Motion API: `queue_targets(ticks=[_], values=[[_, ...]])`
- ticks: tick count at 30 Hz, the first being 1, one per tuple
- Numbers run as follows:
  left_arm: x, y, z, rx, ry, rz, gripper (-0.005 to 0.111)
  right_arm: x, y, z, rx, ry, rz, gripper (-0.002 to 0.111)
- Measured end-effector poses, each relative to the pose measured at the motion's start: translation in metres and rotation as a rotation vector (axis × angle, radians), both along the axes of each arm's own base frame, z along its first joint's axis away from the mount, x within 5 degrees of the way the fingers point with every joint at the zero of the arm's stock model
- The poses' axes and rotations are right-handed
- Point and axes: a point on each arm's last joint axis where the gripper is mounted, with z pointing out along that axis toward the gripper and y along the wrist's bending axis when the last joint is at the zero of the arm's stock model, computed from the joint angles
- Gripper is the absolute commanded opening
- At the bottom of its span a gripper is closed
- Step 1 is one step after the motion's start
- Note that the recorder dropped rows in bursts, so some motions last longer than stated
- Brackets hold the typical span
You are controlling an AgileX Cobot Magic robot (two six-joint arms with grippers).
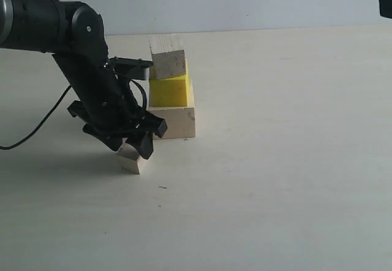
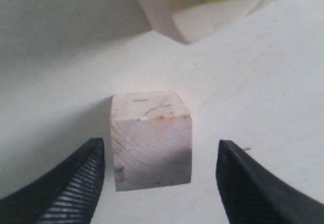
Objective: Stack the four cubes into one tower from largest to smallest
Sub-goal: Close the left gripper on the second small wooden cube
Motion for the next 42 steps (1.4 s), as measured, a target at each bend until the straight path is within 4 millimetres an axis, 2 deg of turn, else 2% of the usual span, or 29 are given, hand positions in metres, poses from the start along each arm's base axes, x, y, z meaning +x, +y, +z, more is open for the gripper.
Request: queue_targets(ticks=[30,32,38,41,42], values=[[0.007,0.002,-0.023,0.06,-0.02,-0.017,0.061,0.0,0.0,0.0,-0.001,0.002,0.001,0.0],[0.008,0.004,-0.024,0.082,-0.026,-0.015,0.055,0.0,0.0,0.0,-0.001,0.002,0.001,0.0],[0.009,0.008,-0.025,0.126,-0.04,-0.022,0.023,0.0,0.0,0.0,-0.001,0.002,0.001,0.0],[0.009,0.008,-0.025,0.132,-0.044,-0.026,0.002,0.0,0.0,0.0,-0.001,0.002,0.001,0.0],[0.01,0.009,-0.025,0.134,-0.044,-0.025,0.0,0.0,0.0,0.0,-0.001,0.002,0.001,0.0]])
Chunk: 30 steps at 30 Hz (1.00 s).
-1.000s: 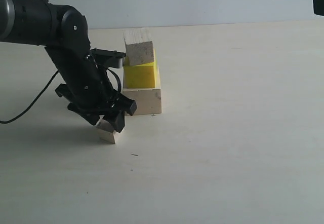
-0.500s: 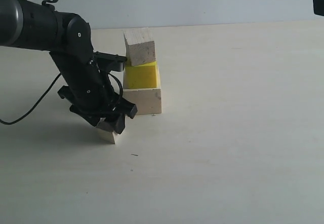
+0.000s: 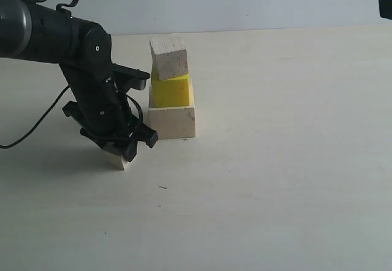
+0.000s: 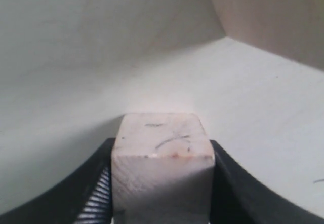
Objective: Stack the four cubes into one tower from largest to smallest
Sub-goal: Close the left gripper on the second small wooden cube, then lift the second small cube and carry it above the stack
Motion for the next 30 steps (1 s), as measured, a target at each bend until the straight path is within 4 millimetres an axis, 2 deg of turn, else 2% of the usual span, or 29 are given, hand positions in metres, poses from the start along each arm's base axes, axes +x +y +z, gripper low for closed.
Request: queue_targets(ticks=[5,9,14,20,25,30], values=[[0.0,0.001,0.001,0.011,-0.007,-0.011,0.0,0.0,0.0,0.0,0.0,0.0,0.0,0.0],[0.0,0.003,0.015,0.012,-0.044,-0.027,0.0,0.0,0.0,0.0,0.0,0.0,0.0,0.0],[0.002,0.016,0.06,-0.039,-0.156,-0.021,0.0,0.0,0.0,0.0,0.0,0.0,0.0,0.0],[0.013,0.06,0.116,-0.146,-0.333,0.04,0.0,0.0,0.0,0.0,0.0,0.0,0.0,0.0],[0.018,0.088,0.154,-0.43,-0.457,-0.002,0.0,0.0,0.0,0.0,0.0,0.0,0.0,0.0],[0.018,0.1,0.174,-0.687,-0.583,-0.186,0.0,0.0,0.0,0.0,0.0,0.0,0.0,0.0]])
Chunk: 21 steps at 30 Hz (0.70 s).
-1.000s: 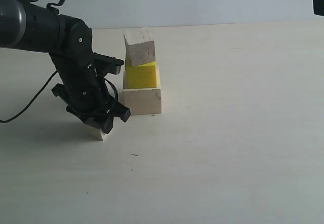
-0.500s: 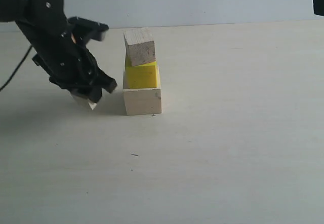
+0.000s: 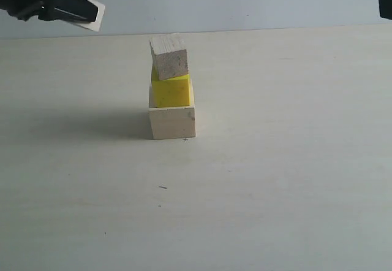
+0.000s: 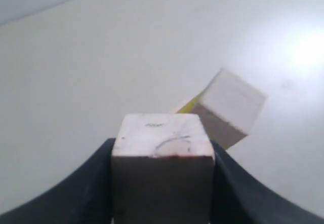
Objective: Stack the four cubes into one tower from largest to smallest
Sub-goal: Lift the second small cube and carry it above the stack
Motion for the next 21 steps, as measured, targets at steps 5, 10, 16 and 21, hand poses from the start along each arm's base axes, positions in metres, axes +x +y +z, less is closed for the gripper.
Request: queue_targets(ticks=[5,10,16,21], values=[[-0.011,-0.01,0.001,-0.199,-0.184,-0.294,0.0,0.0,0.0,0.0,0.0,0.0,0.0,0.0],[-0.006,-0.015,-0.011,-0.306,-0.273,-0.386,0.0,0.0,0.001,0.0,0.01,0.004,0.002,0.0],[0.01,-0.017,-0.026,-0.371,-0.34,-0.354,0.0,0.0,0.001,0.0,0.018,0.007,0.004,0.0],[0.018,-0.017,-0.044,-0.361,-0.357,-0.364,0.0,0.0,0.001,0.0,0.018,0.007,0.004,0.0]])
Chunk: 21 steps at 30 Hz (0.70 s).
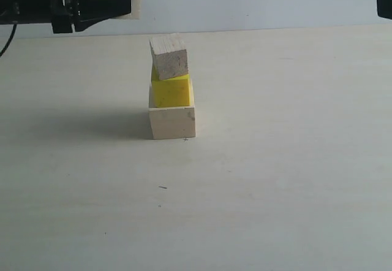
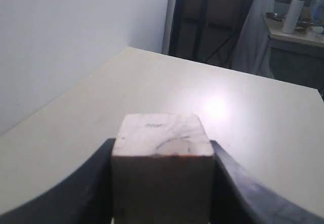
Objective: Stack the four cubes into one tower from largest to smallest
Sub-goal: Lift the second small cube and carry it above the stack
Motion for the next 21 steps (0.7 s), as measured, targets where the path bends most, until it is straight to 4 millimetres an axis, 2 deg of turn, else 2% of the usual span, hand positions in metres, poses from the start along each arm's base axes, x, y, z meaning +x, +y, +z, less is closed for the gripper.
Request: queue_targets(ticks=[3,10,16,21], values=[[0.003,-0.001,-0.009,-0.003,0.03,0.001,0.0,0.0,0.0,0.0,0.0,0.0,0.0,0.0],[0.008,-0.001,-0.007,-0.043,-0.01,0.032,0.0,0.0,0.0,0.0,0.0,0.0,0.0,0.0],[0.01,-0.003,-0.019,-0.032,0.003,0.023,0.0,0.0,0.0,0.0,0.001,0.0,0.0,0.0],[0.007,-0.022,-0.025,-0.029,0.017,-0.031,0.0,0.0,0.0,0.0,0.002,0.001,0.0,0.0]])
